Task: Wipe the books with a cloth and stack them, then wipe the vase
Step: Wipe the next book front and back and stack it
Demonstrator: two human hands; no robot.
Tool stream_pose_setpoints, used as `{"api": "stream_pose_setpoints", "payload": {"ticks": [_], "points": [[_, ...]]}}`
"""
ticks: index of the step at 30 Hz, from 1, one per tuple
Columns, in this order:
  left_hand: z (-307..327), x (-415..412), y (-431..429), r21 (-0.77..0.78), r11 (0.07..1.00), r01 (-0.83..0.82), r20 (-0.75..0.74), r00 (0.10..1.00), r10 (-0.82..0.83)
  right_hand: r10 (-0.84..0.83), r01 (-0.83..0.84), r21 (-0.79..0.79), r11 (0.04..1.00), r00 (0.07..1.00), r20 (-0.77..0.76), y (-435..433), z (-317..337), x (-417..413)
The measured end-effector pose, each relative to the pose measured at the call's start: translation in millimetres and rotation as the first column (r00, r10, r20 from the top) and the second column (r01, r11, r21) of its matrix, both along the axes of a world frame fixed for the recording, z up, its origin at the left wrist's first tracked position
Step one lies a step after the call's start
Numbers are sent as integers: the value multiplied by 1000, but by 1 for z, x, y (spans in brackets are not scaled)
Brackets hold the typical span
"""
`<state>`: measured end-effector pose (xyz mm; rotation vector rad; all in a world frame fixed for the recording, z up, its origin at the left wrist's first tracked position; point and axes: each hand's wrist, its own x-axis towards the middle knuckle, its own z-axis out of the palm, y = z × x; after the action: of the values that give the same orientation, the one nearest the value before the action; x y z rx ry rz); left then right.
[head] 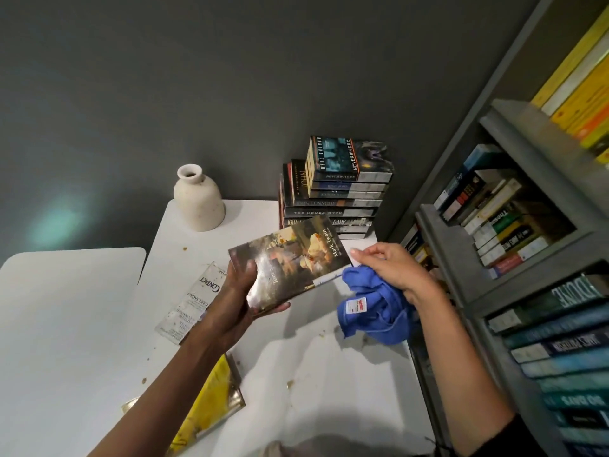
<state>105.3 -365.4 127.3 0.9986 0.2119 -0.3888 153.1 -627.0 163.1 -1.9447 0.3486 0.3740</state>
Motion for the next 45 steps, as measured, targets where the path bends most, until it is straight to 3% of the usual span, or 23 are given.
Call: {"api": "stream_pose_setpoints", "payload": {"ticks": [4, 6, 9, 11, 17, 20, 22, 28, 33, 38, 43, 45], "points": [[-6, -14, -3, -22, 998, -65, -31, 997, 65, -261, 233, 181, 956, 953, 155, 7, 13, -17], [-9, -20, -7, -43, 997, -69, -47, 997, 67, -350, 273, 285, 919, 897, 271, 21, 18, -29], [-7, -26, -14, -68, 993, -99, -49, 994, 96, -173, 195, 11, 981, 839, 517, 47, 8, -53], [-3, -26, -16, -92, 987, -135, -55, 990, 131, -21, 162, -193, 968, 816, 577, 59, -8, -68], [7, -31, -23, -97, 987, -127, -69, 990, 121, 106, 262, -493, 830, 793, 600, 78, -21, -72], [8, -29, -29, -135, 981, -140, -63, 989, 132, 340, 129, -600, 790, 722, 603, 107, -19, -89], [7, -29, -26, -129, 982, -141, -38, 990, 137, 417, 59, -612, 789, 681, 603, 104, -23, -99], [10, -34, -25, -104, 988, -111, -18, 994, 110, 263, 229, -588, 776, 731, 630, 77, -10, -73], [12, -28, -24, -96, 981, -171, -7, 985, 171, 531, -18, -670, 742, 626, 572, 110, -18, -97], [11, -32, -20, -62, 989, -134, 33, 990, 136, 297, 206, -591, 780, 709, 639, 68, -10, -70], [16, -26, -29, -91, 982, -166, 23, 985, 169, 493, 51, -647, 760, 604, 627, 106, -10, -85], [15, -26, -25, -66, 981, -181, 26, 983, 183, 459, 72, -629, 774, 621, 635, 91, -16, -84]]}}
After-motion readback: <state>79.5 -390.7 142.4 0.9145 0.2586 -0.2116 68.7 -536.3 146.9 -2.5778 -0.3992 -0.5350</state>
